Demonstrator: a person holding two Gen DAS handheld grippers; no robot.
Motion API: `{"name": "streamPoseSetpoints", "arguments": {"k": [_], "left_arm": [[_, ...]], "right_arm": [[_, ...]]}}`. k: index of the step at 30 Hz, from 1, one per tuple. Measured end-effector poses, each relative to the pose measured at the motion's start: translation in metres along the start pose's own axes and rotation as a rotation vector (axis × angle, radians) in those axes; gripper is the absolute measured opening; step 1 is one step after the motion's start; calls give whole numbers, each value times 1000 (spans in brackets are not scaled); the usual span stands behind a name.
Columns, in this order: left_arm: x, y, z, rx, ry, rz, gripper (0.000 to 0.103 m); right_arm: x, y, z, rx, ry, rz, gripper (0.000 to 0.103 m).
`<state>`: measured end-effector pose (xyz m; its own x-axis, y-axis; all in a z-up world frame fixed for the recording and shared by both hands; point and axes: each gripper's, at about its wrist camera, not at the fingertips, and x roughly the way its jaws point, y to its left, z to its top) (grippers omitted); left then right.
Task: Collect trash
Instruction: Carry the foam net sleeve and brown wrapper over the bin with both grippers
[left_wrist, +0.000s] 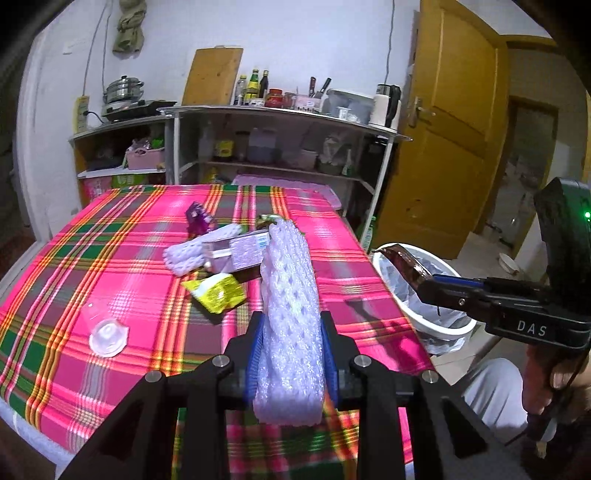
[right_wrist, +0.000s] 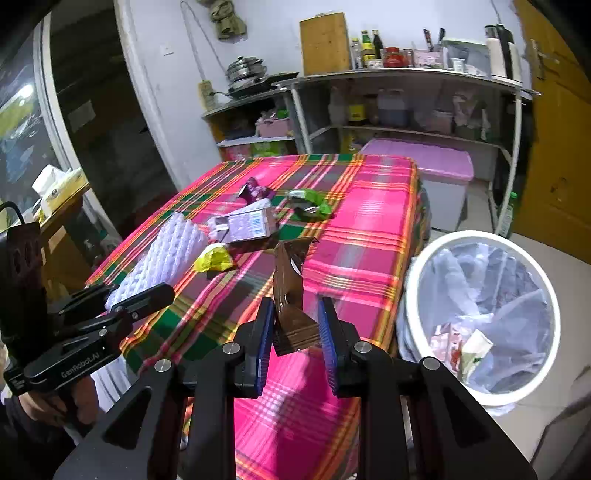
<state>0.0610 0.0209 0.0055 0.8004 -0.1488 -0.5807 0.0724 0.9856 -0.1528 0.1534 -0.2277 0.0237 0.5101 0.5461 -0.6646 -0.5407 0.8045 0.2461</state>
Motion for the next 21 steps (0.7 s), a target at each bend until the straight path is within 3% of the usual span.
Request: {"name": "streamPoseSetpoints", "arguments": {"k": [21], "left_arm": [[37, -68, 22, 101, 28, -121, 29]], "right_arm": [[-35, -65, -8, 116, -53, -111, 25]]}}
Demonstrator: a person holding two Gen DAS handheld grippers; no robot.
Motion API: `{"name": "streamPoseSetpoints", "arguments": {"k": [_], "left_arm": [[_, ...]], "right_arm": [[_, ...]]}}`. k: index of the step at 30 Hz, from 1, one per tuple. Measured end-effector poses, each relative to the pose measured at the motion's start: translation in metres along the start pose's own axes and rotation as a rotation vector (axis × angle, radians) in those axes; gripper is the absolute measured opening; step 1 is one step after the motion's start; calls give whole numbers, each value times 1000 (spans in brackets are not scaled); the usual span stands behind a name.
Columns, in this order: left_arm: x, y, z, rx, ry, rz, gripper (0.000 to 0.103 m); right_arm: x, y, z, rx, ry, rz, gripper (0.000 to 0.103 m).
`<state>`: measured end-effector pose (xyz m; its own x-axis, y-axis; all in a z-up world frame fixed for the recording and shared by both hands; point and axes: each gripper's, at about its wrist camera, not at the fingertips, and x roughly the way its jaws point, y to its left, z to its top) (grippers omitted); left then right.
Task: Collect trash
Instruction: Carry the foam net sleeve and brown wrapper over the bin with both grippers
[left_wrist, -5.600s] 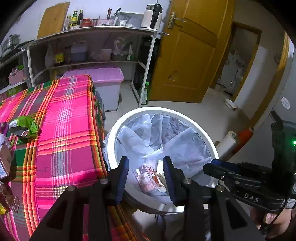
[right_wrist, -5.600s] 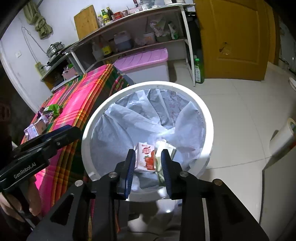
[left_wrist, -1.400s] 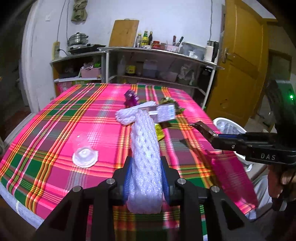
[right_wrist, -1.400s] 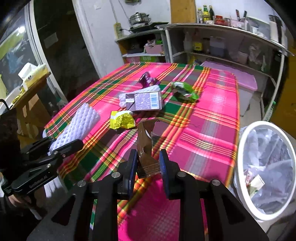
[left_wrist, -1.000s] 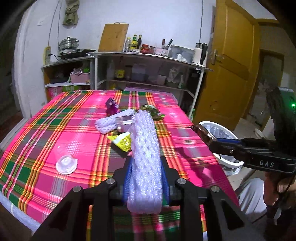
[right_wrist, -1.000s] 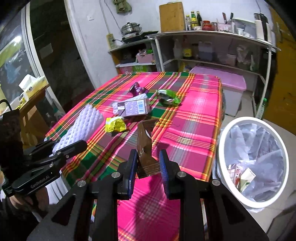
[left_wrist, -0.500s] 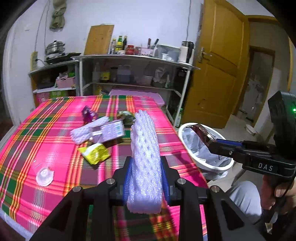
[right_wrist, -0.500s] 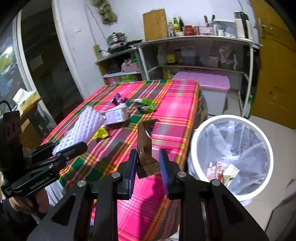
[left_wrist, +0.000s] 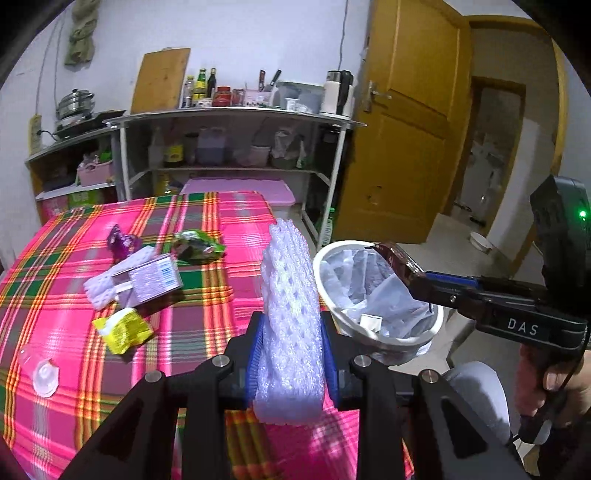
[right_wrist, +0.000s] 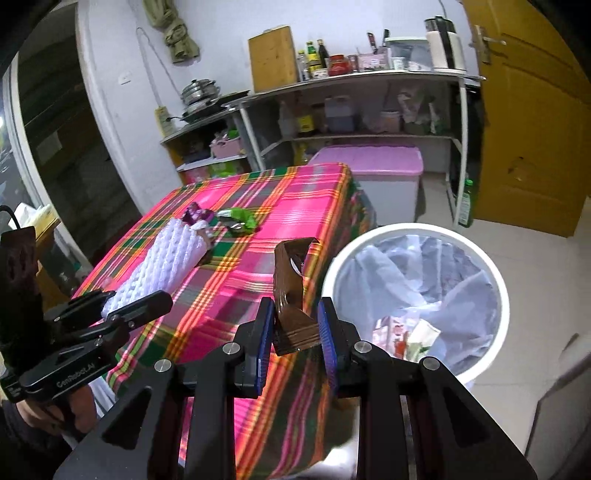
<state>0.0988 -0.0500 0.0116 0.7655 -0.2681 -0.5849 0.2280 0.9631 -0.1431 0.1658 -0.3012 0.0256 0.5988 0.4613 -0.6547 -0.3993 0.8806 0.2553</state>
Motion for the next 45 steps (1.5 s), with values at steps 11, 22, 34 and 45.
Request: {"name": "streamPoseSetpoints", "arguments": {"k": [11, 22, 34, 45], "left_arm": [[31, -24, 10, 25, 30, -50, 29], [67, -45, 20, 50, 67, -93, 29], [122, -68, 28, 70, 141, -150, 29], [162, -79, 31, 75, 223, -169, 31]], "right_arm": [[-5, -39, -3, 72, -9, -53, 25], [3, -70, -7, 133, 7, -86, 25], [24, -105, -14, 189, 67, -124, 25], [43, -127, -18, 222, 122, -143, 26]]}}
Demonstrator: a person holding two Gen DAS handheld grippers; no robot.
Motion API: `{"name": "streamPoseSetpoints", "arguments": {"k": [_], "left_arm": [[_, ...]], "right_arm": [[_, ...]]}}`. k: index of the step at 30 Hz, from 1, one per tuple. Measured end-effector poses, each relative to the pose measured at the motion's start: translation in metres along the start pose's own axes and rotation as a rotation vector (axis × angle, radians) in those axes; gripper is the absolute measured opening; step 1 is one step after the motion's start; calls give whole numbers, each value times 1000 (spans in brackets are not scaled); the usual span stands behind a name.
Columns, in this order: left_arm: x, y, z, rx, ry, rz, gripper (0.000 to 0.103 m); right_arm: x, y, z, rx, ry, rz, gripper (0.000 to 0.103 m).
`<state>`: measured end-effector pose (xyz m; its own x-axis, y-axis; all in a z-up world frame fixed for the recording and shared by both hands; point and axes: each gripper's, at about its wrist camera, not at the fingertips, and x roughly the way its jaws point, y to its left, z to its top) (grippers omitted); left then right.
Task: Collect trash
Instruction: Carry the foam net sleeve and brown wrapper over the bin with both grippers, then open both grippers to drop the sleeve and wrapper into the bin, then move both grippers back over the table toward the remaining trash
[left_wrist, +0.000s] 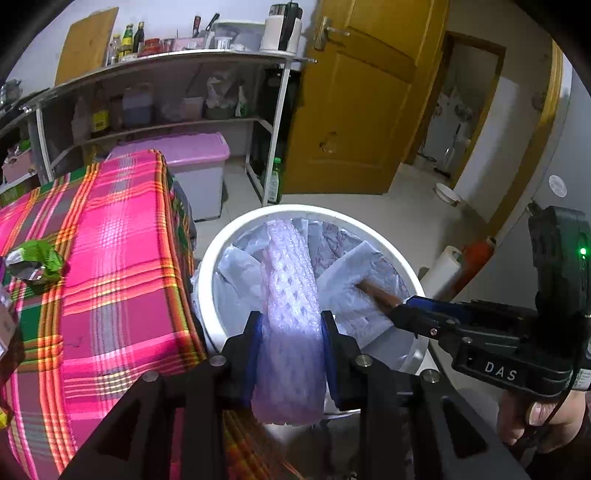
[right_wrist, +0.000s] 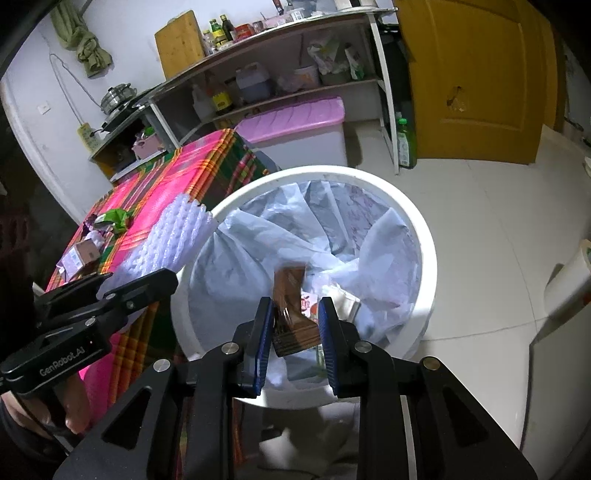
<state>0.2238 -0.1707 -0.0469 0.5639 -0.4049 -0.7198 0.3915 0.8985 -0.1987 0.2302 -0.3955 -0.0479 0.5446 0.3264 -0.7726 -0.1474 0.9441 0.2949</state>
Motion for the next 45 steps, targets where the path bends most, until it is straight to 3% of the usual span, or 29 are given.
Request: {"name": "streamPoseSetpoints", "arguments": {"k": [7, 21, 37, 41, 45], "left_arm": [[13, 2, 5, -27, 27, -17, 44], [-27, 9, -2, -75, -55, -26, 44], [-102, 39, -36, -102, -166, 100, 44], [-116, 46, -45, -106, -179, 131, 44], [-125, 56, -55, -124, -182, 154, 44]], "right_arm": [[2, -5, -1, 9, 4, -8, 31], [-33, 17, 1, -31, -70, 28, 31], [-47, 85, -11, -168, -108, 130, 31], [-45, 96, -14, -180, -99, 153, 43], [-44, 105, -17, -196, -91, 170, 43]]}}
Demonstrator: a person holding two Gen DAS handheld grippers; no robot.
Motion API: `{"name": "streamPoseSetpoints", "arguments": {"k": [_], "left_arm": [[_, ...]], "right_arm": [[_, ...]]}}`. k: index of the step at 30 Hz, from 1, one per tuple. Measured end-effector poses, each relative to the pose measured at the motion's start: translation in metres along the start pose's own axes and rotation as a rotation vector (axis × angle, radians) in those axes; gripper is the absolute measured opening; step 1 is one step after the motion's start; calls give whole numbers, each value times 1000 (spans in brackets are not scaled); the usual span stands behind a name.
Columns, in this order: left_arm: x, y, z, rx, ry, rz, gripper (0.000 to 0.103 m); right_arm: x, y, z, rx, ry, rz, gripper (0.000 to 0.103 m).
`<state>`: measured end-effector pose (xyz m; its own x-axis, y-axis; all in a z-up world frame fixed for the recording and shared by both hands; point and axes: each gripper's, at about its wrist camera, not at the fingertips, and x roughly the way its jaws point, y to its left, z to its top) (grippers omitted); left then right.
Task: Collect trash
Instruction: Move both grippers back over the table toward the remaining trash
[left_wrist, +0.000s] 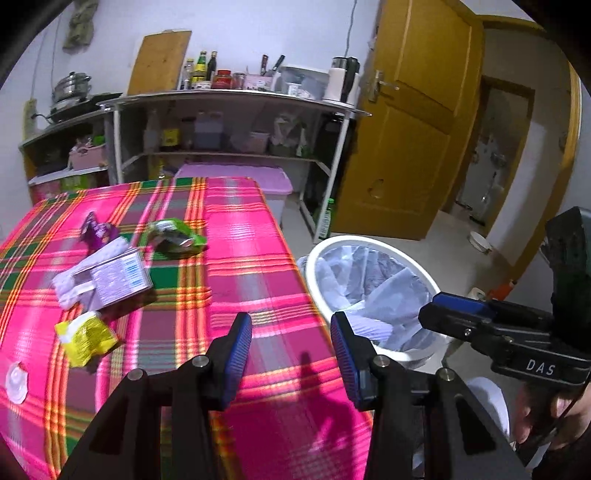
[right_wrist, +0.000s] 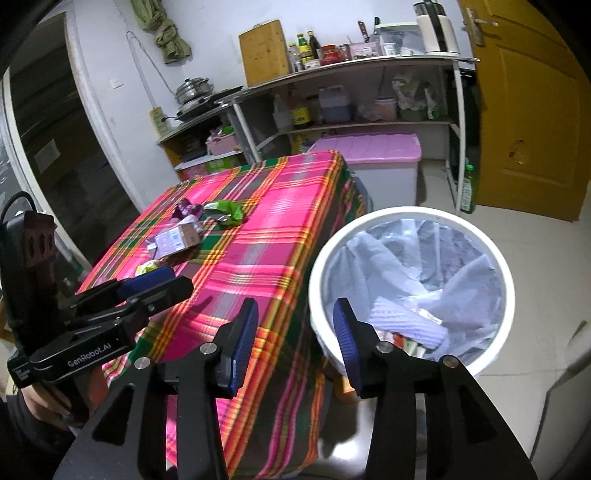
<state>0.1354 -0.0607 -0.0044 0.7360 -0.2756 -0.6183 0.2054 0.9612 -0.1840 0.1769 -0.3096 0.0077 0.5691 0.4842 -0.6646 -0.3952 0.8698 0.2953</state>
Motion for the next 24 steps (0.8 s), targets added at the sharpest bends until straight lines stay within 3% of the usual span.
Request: {"name": "streamPoseSetpoints", "arguments": {"k": [14, 24], "left_arm": [[-30, 45, -14, -62, -43, 112, 44], [-56, 97, -28, -145, -66, 227, 44]], "right_arm": [[23, 45, 6, -87, 36, 68, 45], [43, 74, 15, -134, 62, 107, 48]]}}
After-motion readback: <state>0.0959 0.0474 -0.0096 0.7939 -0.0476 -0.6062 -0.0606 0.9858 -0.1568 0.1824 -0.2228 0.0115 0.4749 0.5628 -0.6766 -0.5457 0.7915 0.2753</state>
